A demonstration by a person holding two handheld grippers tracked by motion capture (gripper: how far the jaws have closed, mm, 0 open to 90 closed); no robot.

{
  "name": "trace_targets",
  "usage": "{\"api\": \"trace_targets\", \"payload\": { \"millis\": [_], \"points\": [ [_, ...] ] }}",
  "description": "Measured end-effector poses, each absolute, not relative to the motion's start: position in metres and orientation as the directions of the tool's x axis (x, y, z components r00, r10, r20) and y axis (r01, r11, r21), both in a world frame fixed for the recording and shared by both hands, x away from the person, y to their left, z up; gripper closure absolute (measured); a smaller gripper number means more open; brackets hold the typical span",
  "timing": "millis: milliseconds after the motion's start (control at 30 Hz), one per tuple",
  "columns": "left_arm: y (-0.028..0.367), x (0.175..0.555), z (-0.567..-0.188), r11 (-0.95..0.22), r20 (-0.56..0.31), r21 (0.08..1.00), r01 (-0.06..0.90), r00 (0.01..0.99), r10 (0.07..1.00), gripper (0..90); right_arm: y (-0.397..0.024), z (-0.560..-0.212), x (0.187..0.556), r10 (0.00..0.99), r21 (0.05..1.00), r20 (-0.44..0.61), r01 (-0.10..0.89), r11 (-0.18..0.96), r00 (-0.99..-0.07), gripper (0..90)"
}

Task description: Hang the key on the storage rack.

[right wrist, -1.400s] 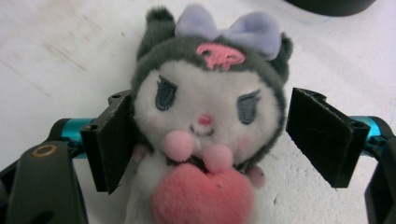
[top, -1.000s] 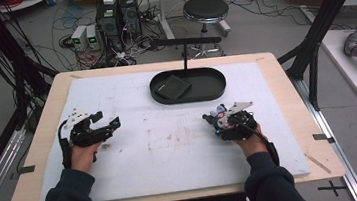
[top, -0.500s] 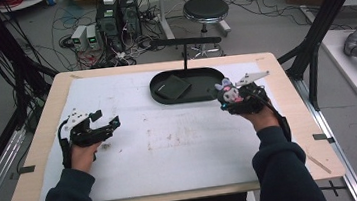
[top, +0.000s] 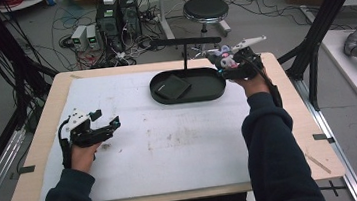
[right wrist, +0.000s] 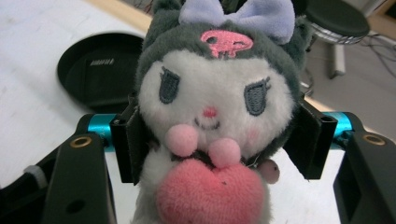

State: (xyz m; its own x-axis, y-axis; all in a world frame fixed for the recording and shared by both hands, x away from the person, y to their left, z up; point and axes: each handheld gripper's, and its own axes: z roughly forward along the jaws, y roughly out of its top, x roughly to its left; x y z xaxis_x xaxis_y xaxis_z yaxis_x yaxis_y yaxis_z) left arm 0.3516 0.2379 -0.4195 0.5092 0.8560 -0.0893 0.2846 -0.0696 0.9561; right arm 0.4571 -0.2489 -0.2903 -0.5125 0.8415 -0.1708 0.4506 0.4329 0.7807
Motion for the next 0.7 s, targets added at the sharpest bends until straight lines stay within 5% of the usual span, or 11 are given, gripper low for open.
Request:
{"api": "trace_targets", "payload": {
  "millis": [700],
  "points": [
    [0.24,0.351,-0.42,-0.077,-0.081,0.956,0.282,0.508,0.858,21.5,-0.236,-0.271,0.514,0.904,0.793,-0.193,0.482,0.373,-0.383,33.9]
  ]
}}
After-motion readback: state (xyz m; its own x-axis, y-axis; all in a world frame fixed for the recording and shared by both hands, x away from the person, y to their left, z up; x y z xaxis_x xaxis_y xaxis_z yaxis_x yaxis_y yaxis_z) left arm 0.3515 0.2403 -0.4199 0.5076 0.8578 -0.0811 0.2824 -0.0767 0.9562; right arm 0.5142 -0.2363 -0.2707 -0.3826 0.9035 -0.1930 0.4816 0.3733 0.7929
